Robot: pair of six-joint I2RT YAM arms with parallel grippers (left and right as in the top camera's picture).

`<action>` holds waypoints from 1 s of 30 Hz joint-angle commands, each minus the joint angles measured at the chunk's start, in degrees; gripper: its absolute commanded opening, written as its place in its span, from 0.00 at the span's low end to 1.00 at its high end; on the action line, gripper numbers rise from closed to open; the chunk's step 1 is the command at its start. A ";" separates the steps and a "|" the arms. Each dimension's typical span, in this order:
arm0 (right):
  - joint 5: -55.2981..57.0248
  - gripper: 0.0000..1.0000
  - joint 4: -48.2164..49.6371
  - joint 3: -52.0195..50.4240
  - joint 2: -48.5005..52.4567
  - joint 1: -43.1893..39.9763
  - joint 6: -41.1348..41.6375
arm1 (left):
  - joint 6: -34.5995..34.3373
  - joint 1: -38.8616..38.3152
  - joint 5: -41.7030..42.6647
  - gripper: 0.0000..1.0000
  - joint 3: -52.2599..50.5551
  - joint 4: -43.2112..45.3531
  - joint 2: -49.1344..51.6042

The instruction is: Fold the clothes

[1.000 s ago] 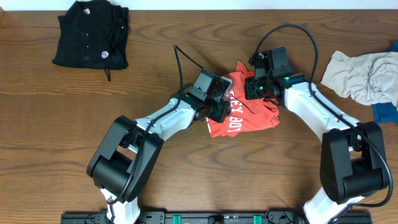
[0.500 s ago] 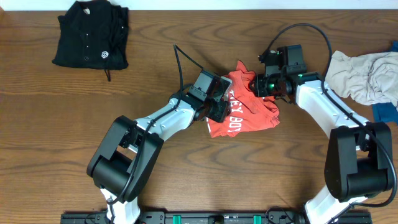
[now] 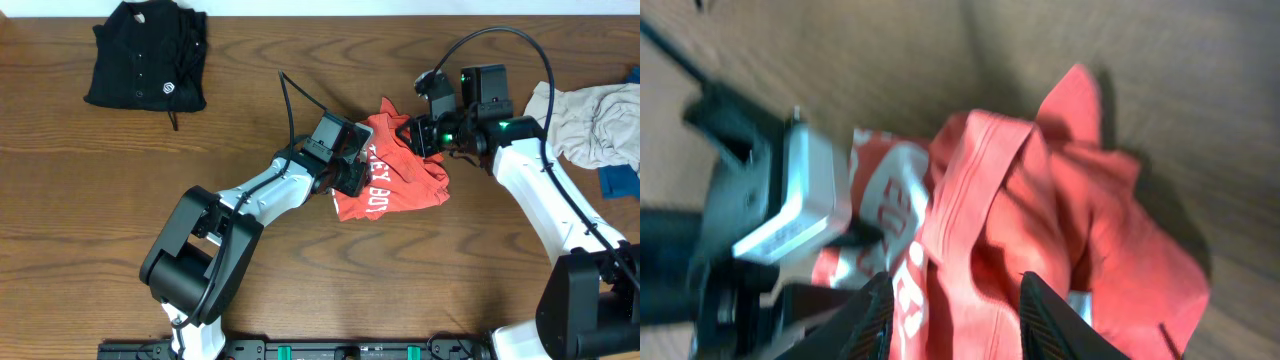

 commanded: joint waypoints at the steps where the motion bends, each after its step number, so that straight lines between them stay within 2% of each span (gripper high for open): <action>1: -1.86 0.39 -0.94 0.61 0.76 1.38 -5.79 | -0.07 0.13 -0.74 0.49 0.22 -0.13 0.98; 22: 0.26 0.37 -1.29 0.61 9.11 2.32 -8.70 | -0.07 0.15 -0.72 0.49 0.22 -0.15 0.98; 24: 0.26 0.33 -1.22 0.61 9.25 2.67 -8.87 | -0.07 0.15 -0.72 0.49 0.22 -0.15 0.98; 30: 1.40 0.12 -0.74 0.61 9.25 3.30 -8.83 | -0.07 0.15 -0.72 0.49 0.22 -0.15 0.98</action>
